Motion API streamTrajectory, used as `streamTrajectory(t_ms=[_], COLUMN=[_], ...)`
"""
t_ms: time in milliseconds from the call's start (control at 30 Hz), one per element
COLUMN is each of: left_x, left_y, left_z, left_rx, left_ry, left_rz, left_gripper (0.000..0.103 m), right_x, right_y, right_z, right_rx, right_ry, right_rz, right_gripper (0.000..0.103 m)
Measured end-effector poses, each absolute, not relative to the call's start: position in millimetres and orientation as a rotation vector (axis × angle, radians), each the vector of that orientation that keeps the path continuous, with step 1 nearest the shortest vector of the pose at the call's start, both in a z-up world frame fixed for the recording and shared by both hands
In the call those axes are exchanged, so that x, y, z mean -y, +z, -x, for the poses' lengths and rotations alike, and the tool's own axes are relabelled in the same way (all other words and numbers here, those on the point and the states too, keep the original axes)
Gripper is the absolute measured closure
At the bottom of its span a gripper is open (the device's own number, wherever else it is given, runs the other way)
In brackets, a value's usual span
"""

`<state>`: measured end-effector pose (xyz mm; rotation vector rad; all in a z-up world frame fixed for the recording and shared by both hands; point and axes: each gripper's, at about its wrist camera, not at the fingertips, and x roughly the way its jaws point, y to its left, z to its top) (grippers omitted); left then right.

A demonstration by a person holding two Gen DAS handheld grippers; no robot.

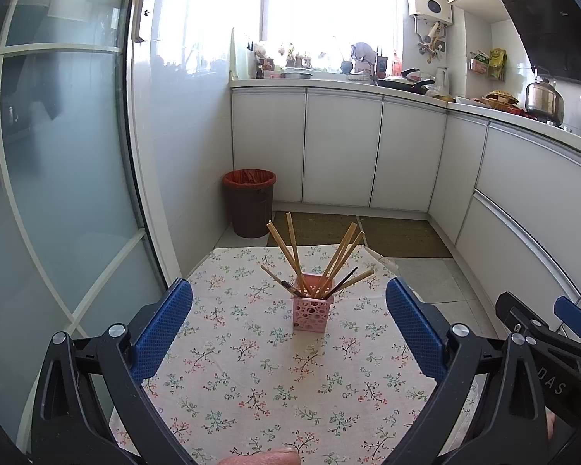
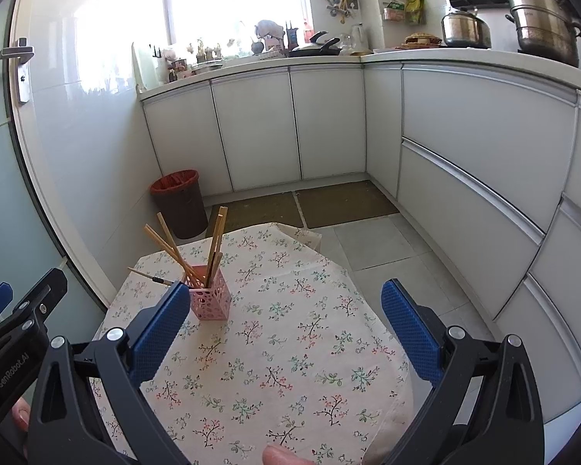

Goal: Organize utensils

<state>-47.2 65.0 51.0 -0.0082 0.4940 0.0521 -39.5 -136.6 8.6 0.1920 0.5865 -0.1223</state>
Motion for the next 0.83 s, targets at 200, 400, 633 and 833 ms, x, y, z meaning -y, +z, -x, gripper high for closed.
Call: streamTrajectory(t_ms=[200,400,633,833], left_x=[-65.4,-65.4,-64.6,-65.5], left_y=[51.4,47.8,51.2,49.1], left_z=[47.3,46.8,47.9,46.4], left_rx=[-0.485,-0.479,-0.477,-0.500], left_ry=[0.061,0.053,0.043,0.041], left_rz=[0.006,0.001,0.000,0.012], left_gripper=[0.007,0.008,0.007,0.007], right_x=[135.6,135.4,134.8,135.7], right_y=[8.5,8.4,8.2,7.7], right_z=[39.6,39.3,39.1,38.7], right_rx=[-0.588,-0.592,-0.590,-0.592], right_ry=[-0.122,-0.120,-0.122,-0.123], right_rz=[-0.191,-0.200,-0.201,-0.205], right_gripper=[0.007,0.007,0.007,0.007])
